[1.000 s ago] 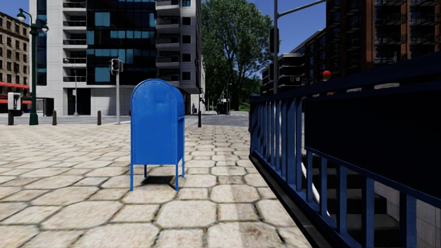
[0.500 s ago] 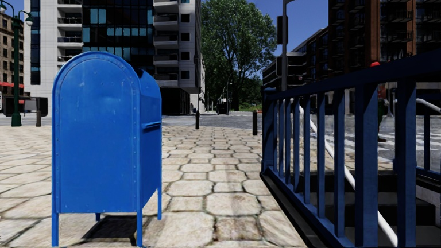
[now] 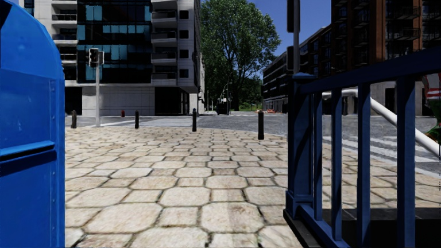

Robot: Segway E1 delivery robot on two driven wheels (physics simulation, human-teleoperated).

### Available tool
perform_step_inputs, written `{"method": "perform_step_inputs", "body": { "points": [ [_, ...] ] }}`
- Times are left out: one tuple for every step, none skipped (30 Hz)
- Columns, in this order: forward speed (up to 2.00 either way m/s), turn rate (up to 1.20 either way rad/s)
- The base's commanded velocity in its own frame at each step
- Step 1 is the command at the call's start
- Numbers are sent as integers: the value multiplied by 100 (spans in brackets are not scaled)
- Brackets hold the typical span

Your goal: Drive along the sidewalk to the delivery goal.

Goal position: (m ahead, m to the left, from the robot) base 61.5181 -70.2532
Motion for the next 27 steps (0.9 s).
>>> {"method": "perform_step_inputs", "body": {
  "points": [
    [200,0],
    [200,0],
    [200,0],
    [200,0],
    [200,0],
    [200,0],
    [200,0],
    [200,0],
    [200,0],
    [200,0],
    [200,0],
    [200,0],
    [200,0],
    [200,0],
    [200,0],
    [200,0],
    [200,0],
    [200,0],
    [200,0],
    [200,0],
    [200,0],
    [200,0],
    [200,-5],
    [197,-22],
    [186,-35],
    [168,-41],
    [168,-41]
  ]
}}
